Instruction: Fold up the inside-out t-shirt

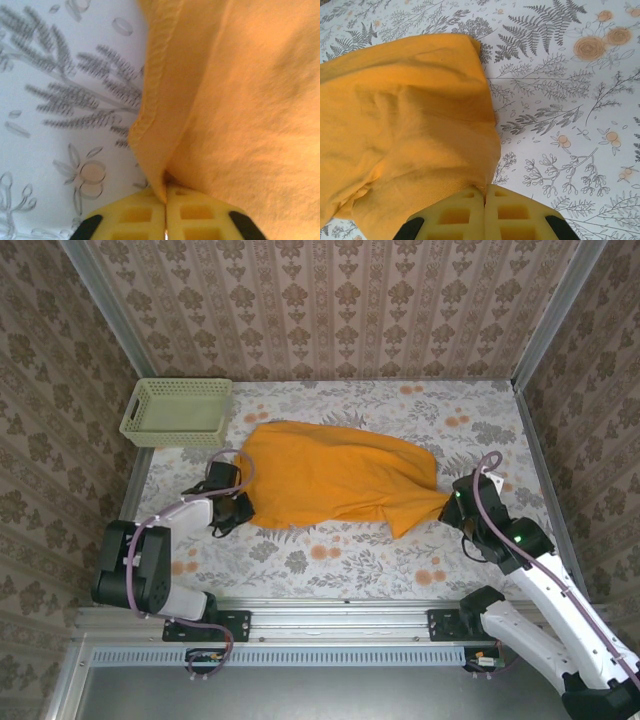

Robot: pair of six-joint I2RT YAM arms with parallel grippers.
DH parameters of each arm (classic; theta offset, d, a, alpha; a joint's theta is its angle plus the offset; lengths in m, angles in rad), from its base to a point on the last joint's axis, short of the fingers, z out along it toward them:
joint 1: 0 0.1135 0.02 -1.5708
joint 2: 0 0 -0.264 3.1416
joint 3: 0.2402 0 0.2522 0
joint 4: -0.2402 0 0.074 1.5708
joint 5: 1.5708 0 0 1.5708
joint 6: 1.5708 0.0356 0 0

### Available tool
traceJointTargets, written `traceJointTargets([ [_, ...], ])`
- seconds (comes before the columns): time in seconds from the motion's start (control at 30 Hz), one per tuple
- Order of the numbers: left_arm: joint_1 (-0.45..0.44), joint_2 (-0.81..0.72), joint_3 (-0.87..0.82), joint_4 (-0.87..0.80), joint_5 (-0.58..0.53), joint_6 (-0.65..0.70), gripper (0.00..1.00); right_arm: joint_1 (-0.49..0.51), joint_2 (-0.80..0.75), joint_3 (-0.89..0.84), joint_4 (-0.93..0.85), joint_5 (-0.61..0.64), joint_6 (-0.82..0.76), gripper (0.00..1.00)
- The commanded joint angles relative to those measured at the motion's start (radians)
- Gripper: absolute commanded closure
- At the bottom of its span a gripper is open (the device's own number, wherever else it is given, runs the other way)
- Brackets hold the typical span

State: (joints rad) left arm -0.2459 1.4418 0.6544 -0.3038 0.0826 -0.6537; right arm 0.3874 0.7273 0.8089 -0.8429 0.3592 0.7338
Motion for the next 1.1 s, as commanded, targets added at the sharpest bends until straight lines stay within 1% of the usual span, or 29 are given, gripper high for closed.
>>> traceJointTargets([
  [0.0,0.011,0.033,0.075,0.088,0.004,0.023,1.0,-0.033,-0.014,0.048,-0.03,0.015,-0.055,1.0],
  [0.07,0.022,0.019,0.124,0.065,0.015,0.026,1.0,-0.071,-0.024,0.066,-0.021,0.012,-0.09,1.0],
  [0.13,0.032,-0.013,0.195,0.036,0.029,0.043,1.0,-0.132,-0.009,0.113,-0.021,-0.009,-0.13,1.0],
  [0.23,0.047,-0.095,0.356,-0.044,0.004,0.087,1.0,-0.237,0.038,0.233,-0.039,-0.064,-0.187,1.0],
  [0.33,0.05,-0.22,0.475,-0.063,-0.038,0.131,1.0,-0.321,0.062,0.368,-0.07,-0.086,-0.23,1.0],
  [0.4,0.045,-0.306,0.495,-0.051,-0.082,0.157,1.0,-0.362,0.062,0.443,-0.095,-0.067,-0.255,1.0],
  [0.47,0.048,-0.357,0.483,-0.047,-0.099,0.167,1.0,-0.384,0.058,0.488,-0.119,-0.047,-0.271,1.0],
  [0.53,0.051,-0.386,0.449,-0.029,-0.085,0.171,1.0,-0.387,0.04,0.5,-0.127,-0.043,-0.282,1.0],
  [0.63,0.055,-0.387,0.389,0.029,-0.055,0.172,1.0,-0.387,0.012,0.472,-0.113,-0.083,-0.294,1.0],
  [0.73,0.065,-0.307,0.378,0.094,0.02,0.16,1.0,-0.387,0.013,0.431,-0.094,-0.13,-0.299,1.0],
  [0.87,0.057,0.012,0.583,-0.035,0.172,0.193,1.0,-0.387,0.036,0.392,-0.078,-0.153,-0.288,1.0],
  [0.9,0.049,0.094,0.634,-0.065,0.188,0.2,1.0,-0.387,0.042,0.384,-0.071,-0.154,-0.29,1.0],
  [1.0,0.023,0.28,0.743,-0.099,0.184,0.218,1.0,-0.389,0.067,0.364,-0.058,-0.144,-0.291,1.0],
  [1.07,0.013,0.378,0.81,-0.109,0.181,0.229,0.91,-0.391,0.085,0.355,-0.051,-0.15,-0.289,1.0],
])
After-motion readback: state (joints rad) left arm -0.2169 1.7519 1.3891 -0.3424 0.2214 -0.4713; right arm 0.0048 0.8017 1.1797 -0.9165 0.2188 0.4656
